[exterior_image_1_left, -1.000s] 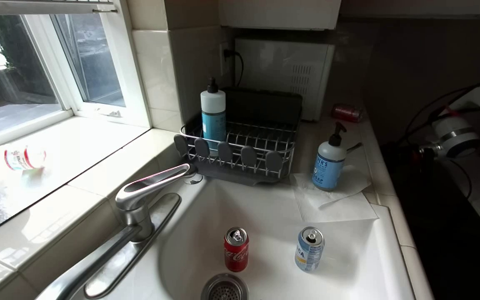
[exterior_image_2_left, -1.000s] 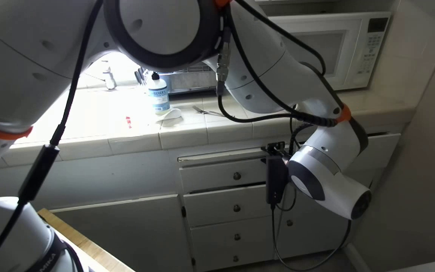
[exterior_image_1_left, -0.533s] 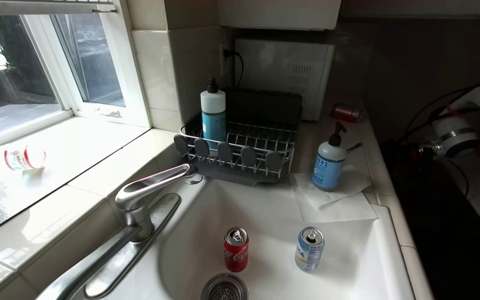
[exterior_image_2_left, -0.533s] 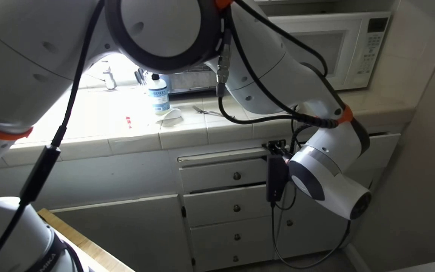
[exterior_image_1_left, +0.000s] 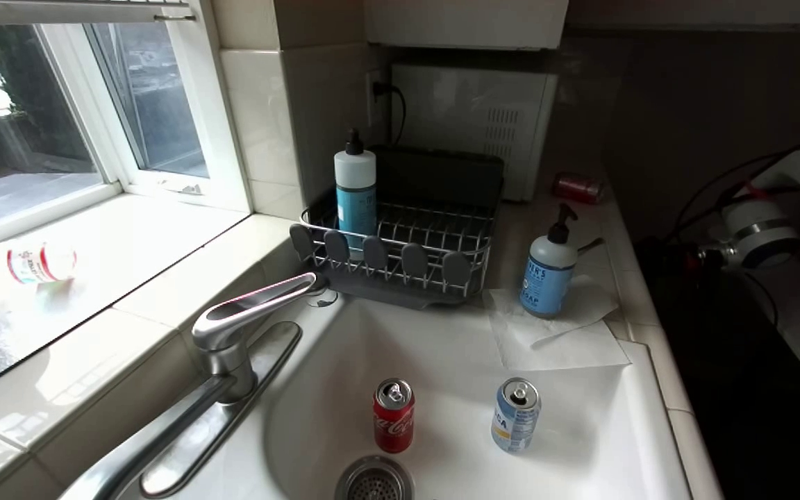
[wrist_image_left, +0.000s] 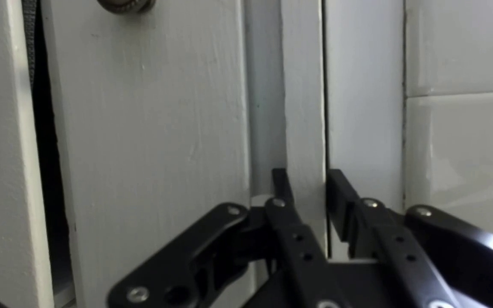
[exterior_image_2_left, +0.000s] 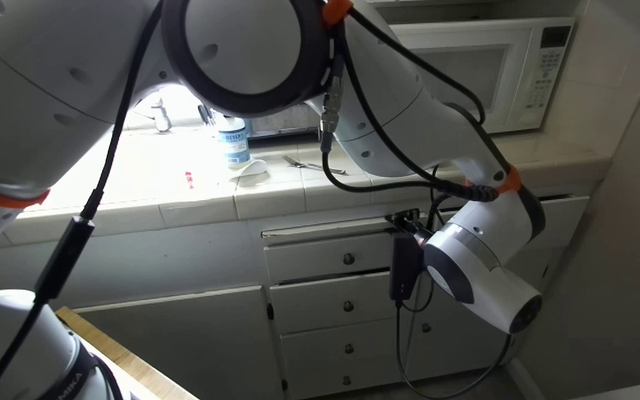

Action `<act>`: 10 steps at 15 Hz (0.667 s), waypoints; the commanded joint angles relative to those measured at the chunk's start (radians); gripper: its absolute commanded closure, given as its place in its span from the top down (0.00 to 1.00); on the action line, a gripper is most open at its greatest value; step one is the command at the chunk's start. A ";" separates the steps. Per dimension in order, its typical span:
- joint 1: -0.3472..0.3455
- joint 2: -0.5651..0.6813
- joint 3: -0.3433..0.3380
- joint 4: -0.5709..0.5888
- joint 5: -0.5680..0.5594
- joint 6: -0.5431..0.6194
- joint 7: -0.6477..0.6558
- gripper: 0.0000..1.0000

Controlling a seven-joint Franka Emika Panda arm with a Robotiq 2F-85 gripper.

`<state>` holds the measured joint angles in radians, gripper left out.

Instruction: Pull out the pull out chopping board

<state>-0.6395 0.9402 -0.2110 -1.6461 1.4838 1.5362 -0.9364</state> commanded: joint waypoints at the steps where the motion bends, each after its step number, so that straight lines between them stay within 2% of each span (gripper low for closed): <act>1: -0.001 0.015 -0.002 0.026 0.029 -0.030 0.020 0.07; 5: -0.021 0.006 -0.034 0.044 -0.005 -0.045 0.024 0.07; 10: -0.069 0.006 -0.083 0.122 -0.052 -0.070 0.045 0.07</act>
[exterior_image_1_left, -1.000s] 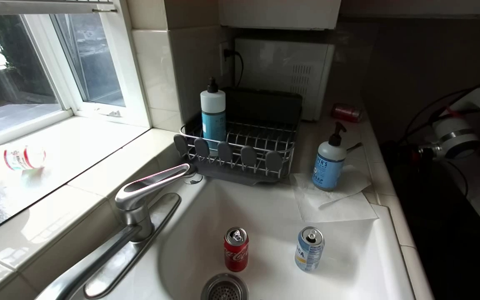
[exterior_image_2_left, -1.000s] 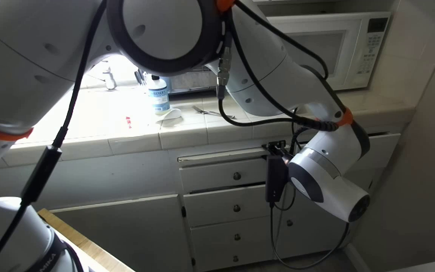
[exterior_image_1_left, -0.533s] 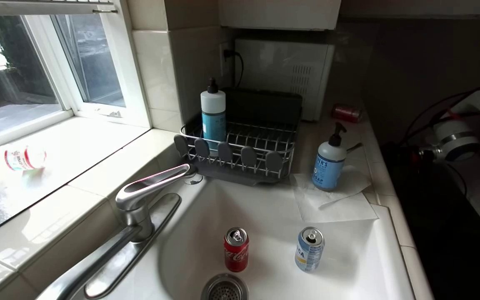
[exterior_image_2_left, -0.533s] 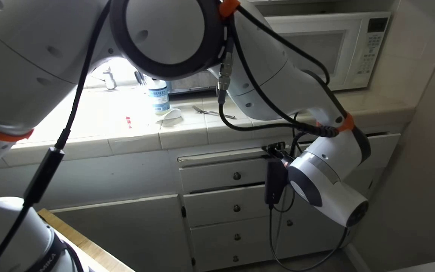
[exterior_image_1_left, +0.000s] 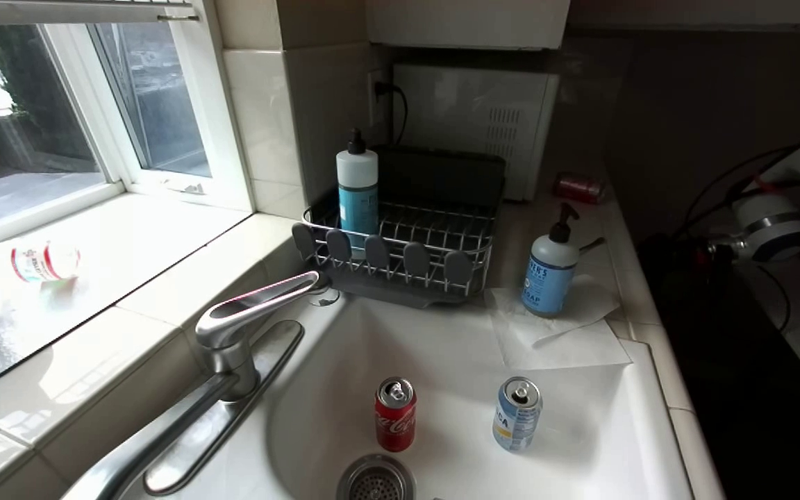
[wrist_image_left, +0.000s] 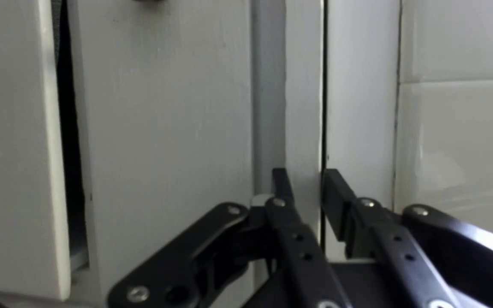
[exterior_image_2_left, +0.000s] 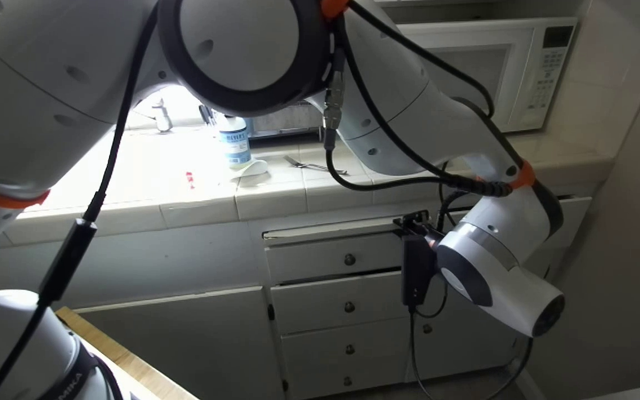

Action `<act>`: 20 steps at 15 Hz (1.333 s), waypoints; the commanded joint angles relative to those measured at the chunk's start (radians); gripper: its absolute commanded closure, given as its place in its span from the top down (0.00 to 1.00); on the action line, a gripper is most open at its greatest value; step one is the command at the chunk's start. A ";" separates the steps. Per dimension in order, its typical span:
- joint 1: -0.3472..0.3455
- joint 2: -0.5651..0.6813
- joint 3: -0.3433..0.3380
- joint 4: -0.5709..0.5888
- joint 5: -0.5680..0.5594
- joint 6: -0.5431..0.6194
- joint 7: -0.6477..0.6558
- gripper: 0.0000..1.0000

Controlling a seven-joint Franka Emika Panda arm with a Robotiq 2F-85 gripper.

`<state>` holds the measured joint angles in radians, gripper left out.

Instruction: Pull out the pull out chopping board

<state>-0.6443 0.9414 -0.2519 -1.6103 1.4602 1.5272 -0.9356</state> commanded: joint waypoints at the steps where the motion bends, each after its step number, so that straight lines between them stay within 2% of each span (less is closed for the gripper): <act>1: -0.080 0.007 -0.060 0.122 -0.045 -0.068 0.056 0.07; 3: -0.126 0.016 -0.080 0.202 -0.081 -0.086 0.083 0.07; 6: -0.183 0.024 -0.070 0.286 -0.147 -0.090 0.132 0.07; 11: -0.193 0.027 -0.016 0.306 -0.245 -0.077 0.157 0.07; 12: -0.186 0.023 -0.006 0.294 -0.266 -0.080 0.158 0.44; 19: -0.138 0.019 0.066 0.199 -0.327 -0.085 0.141 0.97; 20: -0.139 0.024 0.076 0.190 -0.320 -0.097 0.139 1.00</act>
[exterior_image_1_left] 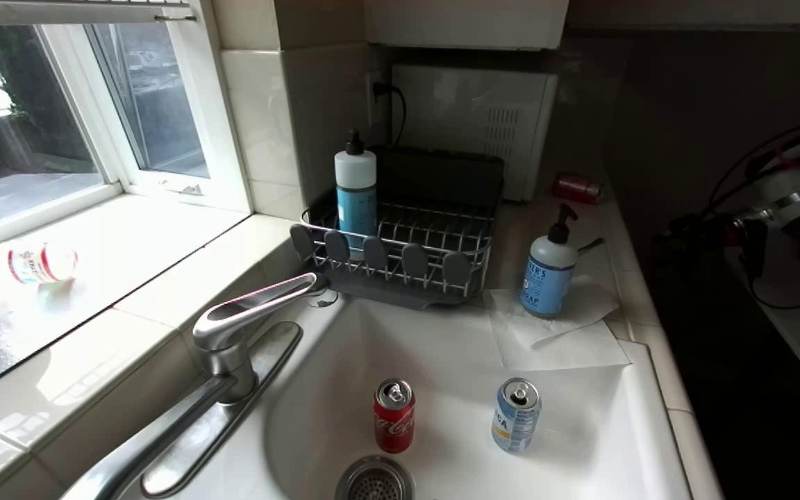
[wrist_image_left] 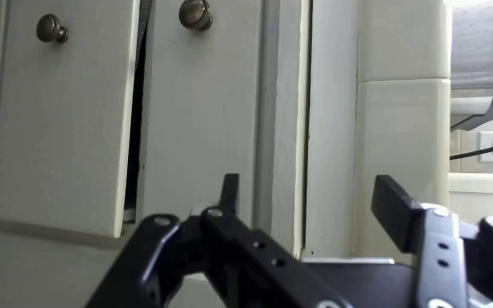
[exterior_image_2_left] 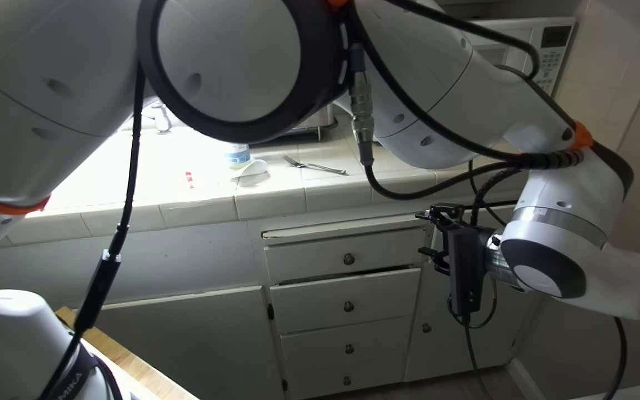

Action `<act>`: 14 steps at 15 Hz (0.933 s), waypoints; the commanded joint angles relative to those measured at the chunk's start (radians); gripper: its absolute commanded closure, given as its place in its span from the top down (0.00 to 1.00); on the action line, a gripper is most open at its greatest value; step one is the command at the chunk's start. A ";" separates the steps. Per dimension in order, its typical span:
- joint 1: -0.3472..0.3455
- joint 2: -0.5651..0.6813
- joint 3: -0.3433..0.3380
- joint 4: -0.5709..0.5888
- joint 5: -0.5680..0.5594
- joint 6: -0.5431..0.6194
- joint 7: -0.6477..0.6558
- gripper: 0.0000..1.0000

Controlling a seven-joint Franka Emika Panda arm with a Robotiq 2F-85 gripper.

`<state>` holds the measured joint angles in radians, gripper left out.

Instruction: Pull out the pull out chopping board

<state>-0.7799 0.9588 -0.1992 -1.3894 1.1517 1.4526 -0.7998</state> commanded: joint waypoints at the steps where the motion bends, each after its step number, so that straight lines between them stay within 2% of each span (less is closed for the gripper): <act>1: -0.003 0.014 0.032 -0.039 -0.003 -0.028 0.007 1.00; 5: -0.015 0.044 0.068 -0.064 0.047 -0.044 -0.004 1.00; 9: -0.038 0.066 0.099 -0.092 0.159 -0.092 -0.013 1.00; 10: -0.029 0.053 0.092 -0.111 0.179 -0.100 0.022 1.00; 11: -0.005 0.065 0.065 -0.079 0.150 -0.086 -0.001 1.00; 14: -0.004 0.065 0.066 -0.090 0.176 -0.097 0.004 1.00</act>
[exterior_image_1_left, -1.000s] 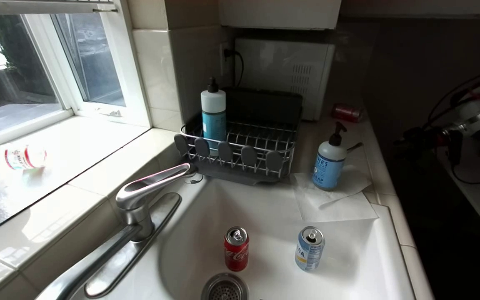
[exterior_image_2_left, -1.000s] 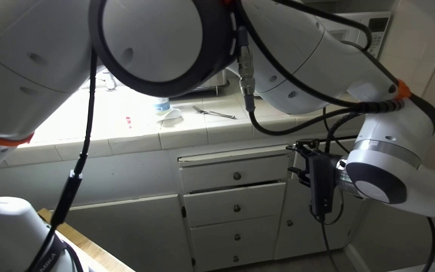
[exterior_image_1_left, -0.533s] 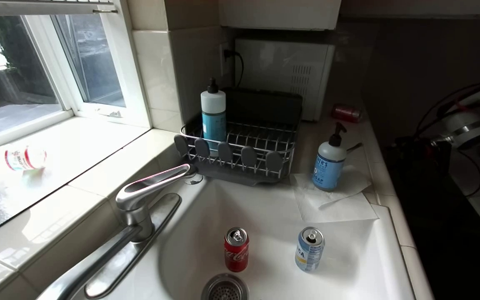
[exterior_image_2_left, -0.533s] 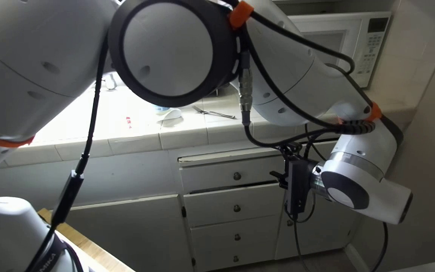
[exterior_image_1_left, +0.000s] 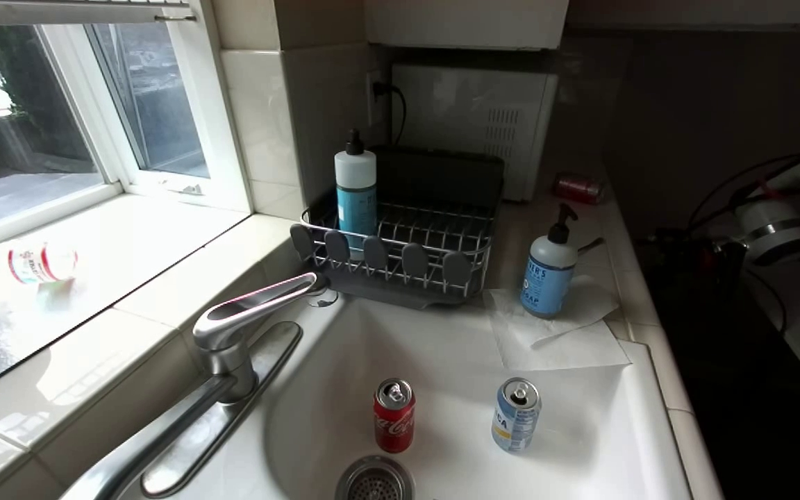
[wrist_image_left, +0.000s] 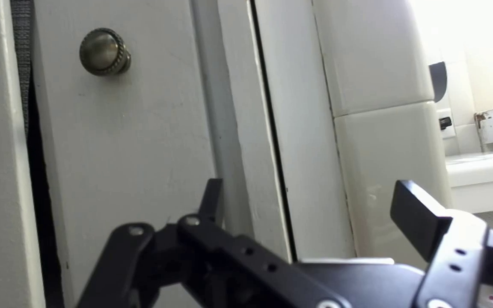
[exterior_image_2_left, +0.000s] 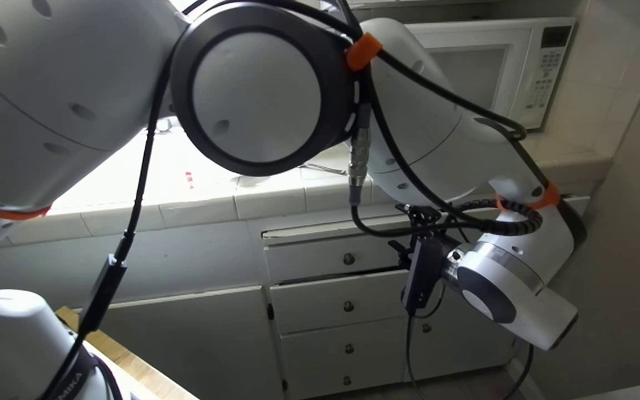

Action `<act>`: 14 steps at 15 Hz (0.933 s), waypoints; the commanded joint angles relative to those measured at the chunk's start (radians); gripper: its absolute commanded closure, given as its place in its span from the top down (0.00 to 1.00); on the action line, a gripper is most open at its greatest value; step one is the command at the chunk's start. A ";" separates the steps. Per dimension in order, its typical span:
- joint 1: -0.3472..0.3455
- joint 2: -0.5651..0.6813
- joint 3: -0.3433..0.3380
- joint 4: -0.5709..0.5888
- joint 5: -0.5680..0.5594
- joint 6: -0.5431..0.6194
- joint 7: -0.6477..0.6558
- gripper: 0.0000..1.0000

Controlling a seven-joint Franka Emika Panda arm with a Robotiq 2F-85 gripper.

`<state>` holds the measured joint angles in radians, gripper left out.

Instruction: Pull out the pull out chopping board

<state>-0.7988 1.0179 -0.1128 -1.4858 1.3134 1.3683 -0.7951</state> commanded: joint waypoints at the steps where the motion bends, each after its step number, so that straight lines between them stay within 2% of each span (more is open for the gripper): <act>1: 0.015 0.006 -0.021 0.006 0.015 -0.013 0.000 1.00; 3: 0.015 0.006 -0.021 0.006 0.016 -0.013 0.001 1.00; 10: -0.025 0.091 0.001 0.121 0.048 -0.143 -0.071 1.00; 14: -0.031 0.141 0.004 0.165 0.070 -0.157 -0.109 1.00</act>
<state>-0.8176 1.0906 -0.1137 -1.3913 1.3537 1.2419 -0.8777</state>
